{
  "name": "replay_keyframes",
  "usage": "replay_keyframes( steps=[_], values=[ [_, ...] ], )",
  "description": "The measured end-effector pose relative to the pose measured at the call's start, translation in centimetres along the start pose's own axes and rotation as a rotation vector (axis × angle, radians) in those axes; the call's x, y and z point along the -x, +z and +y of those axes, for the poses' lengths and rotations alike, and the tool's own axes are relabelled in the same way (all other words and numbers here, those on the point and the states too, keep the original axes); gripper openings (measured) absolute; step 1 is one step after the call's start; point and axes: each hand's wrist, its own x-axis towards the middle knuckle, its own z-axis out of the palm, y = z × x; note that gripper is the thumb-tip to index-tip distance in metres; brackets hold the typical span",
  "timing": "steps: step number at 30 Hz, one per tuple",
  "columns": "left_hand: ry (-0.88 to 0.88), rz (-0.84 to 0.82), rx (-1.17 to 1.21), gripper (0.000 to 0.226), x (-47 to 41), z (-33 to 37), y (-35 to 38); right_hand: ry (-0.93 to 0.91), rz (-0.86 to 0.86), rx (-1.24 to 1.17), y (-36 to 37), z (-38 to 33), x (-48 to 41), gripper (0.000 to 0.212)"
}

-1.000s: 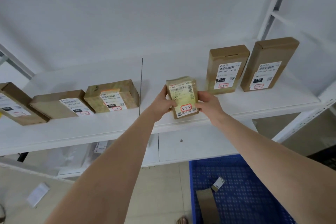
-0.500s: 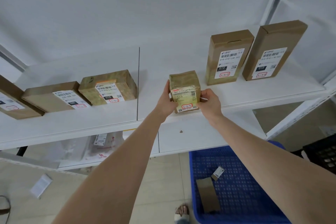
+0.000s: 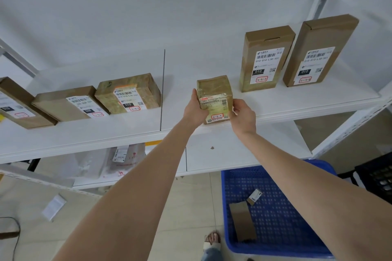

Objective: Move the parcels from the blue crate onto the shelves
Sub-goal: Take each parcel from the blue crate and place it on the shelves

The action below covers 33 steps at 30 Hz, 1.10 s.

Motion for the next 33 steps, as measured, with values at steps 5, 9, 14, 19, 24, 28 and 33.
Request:
replay_keyframes(
  steps=[5, 9, 14, 19, 24, 28, 33],
  values=[
    [0.233, 0.275, -0.335, 0.073, 1.6, 0.3, 0.0, -0.184, 0.006, 0.277, -0.7, 0.5, 2.8, 0.063],
    [0.462, 0.302, -0.576, 0.062, 1.3, 0.6, 0.0, -0.453, -0.003, 0.475, -0.1, 2.3, 4.7, 0.069],
    [0.498, 0.171, -0.788, 0.053, 0.3, 1.5, 0.2, -0.641, -0.021, 0.58, 0.8, 2.7, 4.9, 0.067],
    [0.439, 0.113, -0.87, 0.047, -0.4, 1.5, 0.0, -0.639, -0.037, 0.685, 1.0, 2.5, 4.6, 0.07],
    [0.478, 0.093, -0.884, 0.054, -0.7, 1.6, -0.3, -0.633, -0.058, 0.711, 1.2, 2.6, 4.5, 0.07],
    [0.477, 0.069, -0.907, 0.057, -1.1, 1.8, -0.5, -0.631, -0.067, 0.73, 1.4, 2.7, 4.2, 0.068],
    [0.496, 0.067, -0.933, 0.057, -1.4, 2.2, -0.5, -0.629, -0.08, 0.723, 1.5, 2.9, 3.5, 0.073]
  ],
)
